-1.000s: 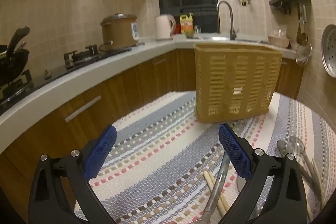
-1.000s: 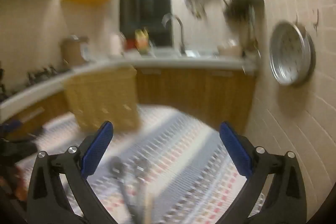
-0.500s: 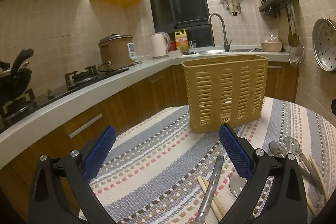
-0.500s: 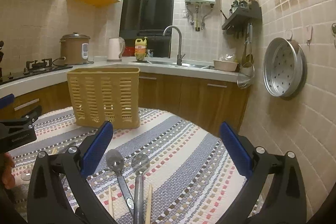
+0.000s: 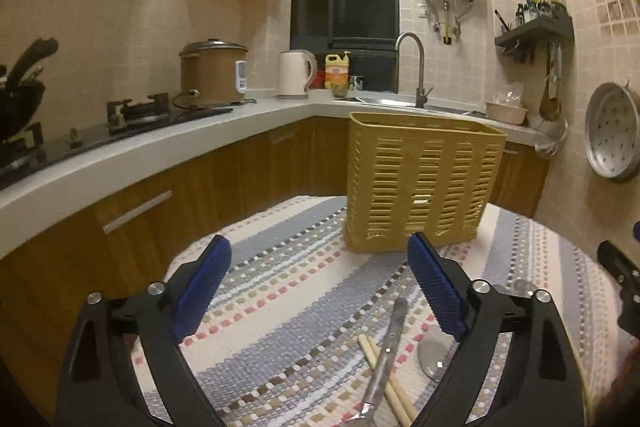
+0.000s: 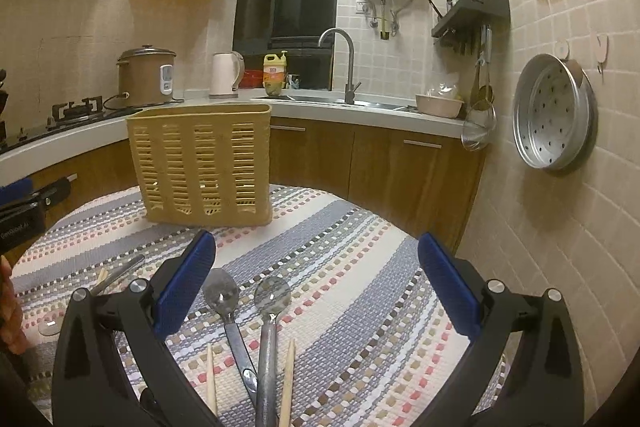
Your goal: Organize utensils
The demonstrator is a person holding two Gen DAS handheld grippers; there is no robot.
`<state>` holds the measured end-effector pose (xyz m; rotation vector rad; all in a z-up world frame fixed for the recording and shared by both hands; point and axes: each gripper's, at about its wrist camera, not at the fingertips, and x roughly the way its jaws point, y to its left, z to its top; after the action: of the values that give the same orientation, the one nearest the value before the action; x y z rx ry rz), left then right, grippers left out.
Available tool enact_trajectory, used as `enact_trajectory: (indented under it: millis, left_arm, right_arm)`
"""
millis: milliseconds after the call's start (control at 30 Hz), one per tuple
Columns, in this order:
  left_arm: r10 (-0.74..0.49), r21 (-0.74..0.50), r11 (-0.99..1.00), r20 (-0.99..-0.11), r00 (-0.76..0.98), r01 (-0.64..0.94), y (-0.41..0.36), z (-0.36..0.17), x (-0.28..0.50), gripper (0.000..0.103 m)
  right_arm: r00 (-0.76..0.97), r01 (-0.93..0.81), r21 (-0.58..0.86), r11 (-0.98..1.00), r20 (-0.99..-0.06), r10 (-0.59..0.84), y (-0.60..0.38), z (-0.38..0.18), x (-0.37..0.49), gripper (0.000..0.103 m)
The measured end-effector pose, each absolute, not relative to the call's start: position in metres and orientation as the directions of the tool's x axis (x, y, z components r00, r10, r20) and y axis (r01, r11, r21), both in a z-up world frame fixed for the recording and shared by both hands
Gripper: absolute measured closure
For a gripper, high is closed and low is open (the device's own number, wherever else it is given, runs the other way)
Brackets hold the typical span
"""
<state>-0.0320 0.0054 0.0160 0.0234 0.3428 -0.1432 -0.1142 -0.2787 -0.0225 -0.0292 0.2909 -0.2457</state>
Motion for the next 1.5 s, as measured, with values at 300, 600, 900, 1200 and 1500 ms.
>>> enact_trajectory:
  millis: [300, 600, 900, 1200, 1500]
  left_arm:
    - [-0.106, 0.039, 0.991, -0.315, 0.943, 0.124, 0.0011, 0.0169, -0.0347, 0.011]
    - [-0.094, 0.04, 0.993, -0.337, 0.937, 0.115, 0.003, 0.0164, -0.0333, 0.007]
    - [-0.09, 0.071, 0.99, -0.332, 0.939, 0.119, -0.0021, 0.0149, -0.0352, 0.007]
    - [-0.069, 0.091, 0.991, -0.319, 0.945, 0.103, -0.0036, 0.0151, -0.0379, 0.007]
    - [-0.051, 0.104, 0.991, -0.313, 0.948, 0.087, -0.0033, 0.0157, -0.0384, 0.007]
  right_arm:
    - [0.929, 0.231, -0.042, 0.972, -0.288, -0.233, -0.2827, -0.0239, -0.1129, 0.006]
    - [0.924, 0.232, -0.025, 0.972, -0.308, -0.228, -0.2858, -0.027, -0.1099, 0.006]
    - [0.922, 0.221, -0.019, 0.975, -0.323, -0.215, -0.2866, -0.0295, -0.1069, 0.006]
    - [0.921, 0.217, -0.022, 0.976, -0.328, -0.212, -0.2854, -0.0308, -0.106, 0.006]
    - [0.921, 0.215, -0.019, 0.977, -0.329, -0.209, -0.2865, -0.0301, -0.1063, 0.006]
